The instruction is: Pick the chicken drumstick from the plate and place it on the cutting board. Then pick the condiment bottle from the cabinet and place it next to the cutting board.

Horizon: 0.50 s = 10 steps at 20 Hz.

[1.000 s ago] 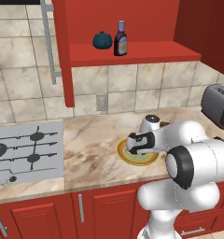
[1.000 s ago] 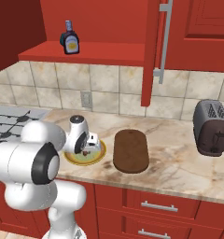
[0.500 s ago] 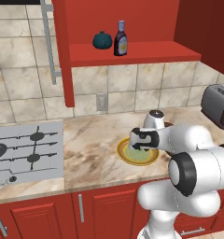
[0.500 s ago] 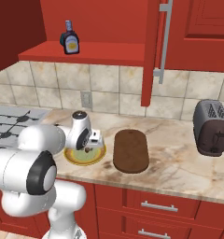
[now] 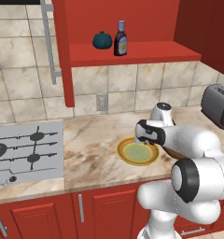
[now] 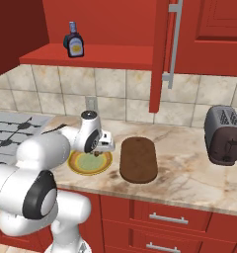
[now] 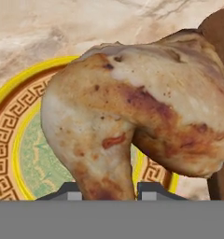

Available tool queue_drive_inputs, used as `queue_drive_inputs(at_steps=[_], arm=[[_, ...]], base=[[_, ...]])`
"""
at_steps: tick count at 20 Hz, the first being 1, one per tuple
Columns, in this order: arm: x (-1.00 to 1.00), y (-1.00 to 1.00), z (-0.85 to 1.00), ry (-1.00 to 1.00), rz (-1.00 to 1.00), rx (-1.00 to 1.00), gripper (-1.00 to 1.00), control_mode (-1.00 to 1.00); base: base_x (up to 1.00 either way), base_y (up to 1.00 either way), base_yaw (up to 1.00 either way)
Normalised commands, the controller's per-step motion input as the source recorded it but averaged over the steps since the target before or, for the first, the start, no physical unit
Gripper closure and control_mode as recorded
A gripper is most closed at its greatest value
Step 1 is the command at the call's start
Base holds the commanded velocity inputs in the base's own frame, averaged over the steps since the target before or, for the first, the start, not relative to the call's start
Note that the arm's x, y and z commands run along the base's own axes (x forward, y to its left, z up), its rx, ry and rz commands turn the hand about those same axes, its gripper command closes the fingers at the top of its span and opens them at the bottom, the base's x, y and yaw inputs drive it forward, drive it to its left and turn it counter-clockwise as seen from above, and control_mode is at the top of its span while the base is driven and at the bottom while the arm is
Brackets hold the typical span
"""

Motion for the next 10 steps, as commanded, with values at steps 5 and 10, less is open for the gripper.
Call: queue_drive_inputs(at_steps=[5, 10], arm=[[0.0, -0.36, 0.15, 0.0, 0.0, 0.0, 1.0, -1.0], [0.0, -0.41, 0.02, 0.0, 0.0, 0.0, 1.0, -1.0]], base=[[0.0, 0.0, 0.0], [0.0, 0.0, 0.0]])
